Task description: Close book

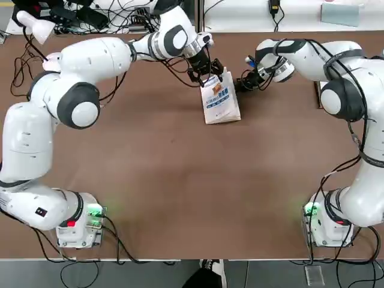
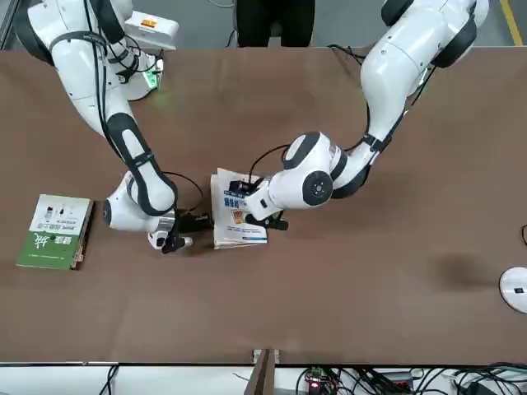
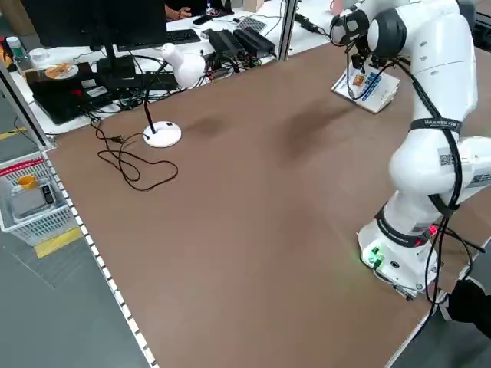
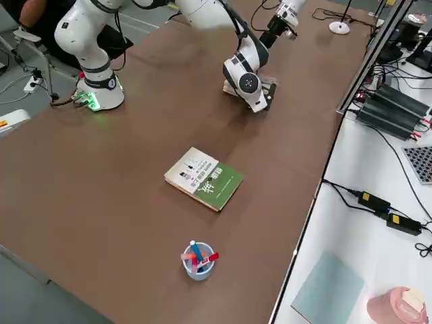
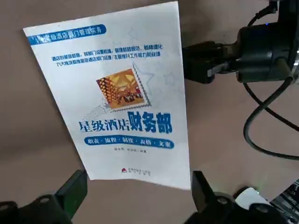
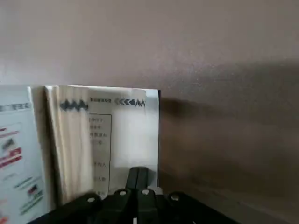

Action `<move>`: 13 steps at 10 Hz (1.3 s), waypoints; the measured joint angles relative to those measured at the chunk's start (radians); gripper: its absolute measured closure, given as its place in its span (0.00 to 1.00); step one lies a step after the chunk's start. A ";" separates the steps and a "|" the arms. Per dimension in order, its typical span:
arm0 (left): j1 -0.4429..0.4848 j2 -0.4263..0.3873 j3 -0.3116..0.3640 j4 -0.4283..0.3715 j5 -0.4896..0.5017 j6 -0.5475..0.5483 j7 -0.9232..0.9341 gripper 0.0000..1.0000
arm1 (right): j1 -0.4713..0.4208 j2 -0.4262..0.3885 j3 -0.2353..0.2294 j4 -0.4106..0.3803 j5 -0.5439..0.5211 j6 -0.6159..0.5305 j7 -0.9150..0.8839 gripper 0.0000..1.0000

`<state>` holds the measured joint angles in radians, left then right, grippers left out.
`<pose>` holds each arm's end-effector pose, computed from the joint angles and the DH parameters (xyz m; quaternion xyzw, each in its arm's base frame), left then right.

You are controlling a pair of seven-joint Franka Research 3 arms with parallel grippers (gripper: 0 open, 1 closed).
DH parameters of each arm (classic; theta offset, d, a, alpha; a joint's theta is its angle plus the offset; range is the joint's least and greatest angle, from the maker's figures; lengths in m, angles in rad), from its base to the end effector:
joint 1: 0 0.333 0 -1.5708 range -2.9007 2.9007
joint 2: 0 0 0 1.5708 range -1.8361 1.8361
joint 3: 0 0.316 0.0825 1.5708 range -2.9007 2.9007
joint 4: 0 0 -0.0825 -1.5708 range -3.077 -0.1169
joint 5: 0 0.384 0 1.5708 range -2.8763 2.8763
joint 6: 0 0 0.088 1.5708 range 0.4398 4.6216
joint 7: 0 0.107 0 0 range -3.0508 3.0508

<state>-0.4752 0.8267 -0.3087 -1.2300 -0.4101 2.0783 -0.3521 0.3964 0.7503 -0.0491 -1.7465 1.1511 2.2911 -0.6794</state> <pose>0.5694 -0.5039 0.3024 0.9551 -0.0637 -0.1336 0.2567 0.6011 0.2413 0.1356 -0.9284 -0.0701 0.0216 0.3642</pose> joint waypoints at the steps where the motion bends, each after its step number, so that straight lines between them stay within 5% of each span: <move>1: 0.001 -0.002 0.000 0.001 0.026 0.002 0.000 0.01 | 0.000 0.000 0.000 0.000 0.000 0.000 0.000 0.99; 7: 0.001 -0.074 0.000 0.007 0.304 0.002 -0.007 0.01 | -0.011 -0.001 -0.006 0.000 0.000 -0.008 0.001 0.99; 13: 0.002 -0.131 0.001 0.007 0.526 -0.030 -0.007 0.01 | -0.145 -0.045 -0.039 0.008 -0.028 -0.214 0.002 0.99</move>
<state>-0.4731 0.6954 -0.3080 -1.2232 0.1163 2.0482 -0.3593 0.2516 0.7055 -0.0878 -1.7390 1.1228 2.0776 -0.6770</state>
